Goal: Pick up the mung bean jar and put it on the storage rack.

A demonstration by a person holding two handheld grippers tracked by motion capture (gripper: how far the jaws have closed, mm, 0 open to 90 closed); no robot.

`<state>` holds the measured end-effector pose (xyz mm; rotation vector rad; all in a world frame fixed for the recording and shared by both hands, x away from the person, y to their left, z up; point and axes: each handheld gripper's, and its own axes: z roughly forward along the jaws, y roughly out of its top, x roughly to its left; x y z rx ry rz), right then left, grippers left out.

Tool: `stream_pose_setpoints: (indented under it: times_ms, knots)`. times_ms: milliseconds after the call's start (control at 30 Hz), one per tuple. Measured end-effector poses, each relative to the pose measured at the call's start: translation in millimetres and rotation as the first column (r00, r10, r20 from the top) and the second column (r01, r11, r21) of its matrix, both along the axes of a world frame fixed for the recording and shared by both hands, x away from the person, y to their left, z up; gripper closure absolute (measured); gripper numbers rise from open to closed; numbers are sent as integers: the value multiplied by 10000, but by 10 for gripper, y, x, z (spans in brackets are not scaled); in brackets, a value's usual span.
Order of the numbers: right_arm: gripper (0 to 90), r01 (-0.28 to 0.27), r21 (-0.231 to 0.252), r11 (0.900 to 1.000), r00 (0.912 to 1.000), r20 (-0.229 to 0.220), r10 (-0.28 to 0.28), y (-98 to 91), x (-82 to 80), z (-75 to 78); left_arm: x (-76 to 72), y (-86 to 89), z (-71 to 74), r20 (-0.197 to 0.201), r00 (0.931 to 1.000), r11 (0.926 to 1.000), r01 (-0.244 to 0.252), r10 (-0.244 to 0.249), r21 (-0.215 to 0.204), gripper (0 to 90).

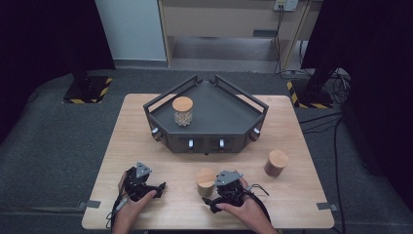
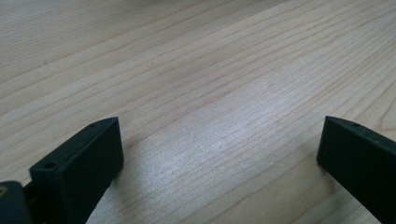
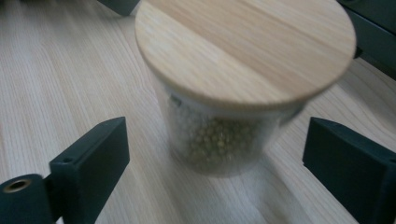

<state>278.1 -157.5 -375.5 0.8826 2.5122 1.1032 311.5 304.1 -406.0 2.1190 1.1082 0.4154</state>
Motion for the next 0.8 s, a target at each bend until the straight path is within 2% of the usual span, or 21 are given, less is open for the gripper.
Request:
stream_pose_setpoints:
  times_ms: [167,300,500,567,800]
  knots:
    - [121,91,44,9999,10000,41,-91,43,47,0,0,-1,1,-4,10000,10000,-2,2,8,0]
    - [163,259,355,9990,9997,-17,-259,25,87,-10,0,0,0,-1,10000,10000,2,-2,1,0]
    - [220,207,692,9974,9997,79,-213,44,109,-31,0,0,0,2,10000,10000,0,0,-1,0]
    - [251,247,596,9979,9993,273,-264,71,88,-34,0,0,0,2,10000,10000,2,-2,-1,0]
    - [257,192,379,9991,9983,534,-212,104,34,2,1,1,0,0,10000,10000,1,-1,-3,0]
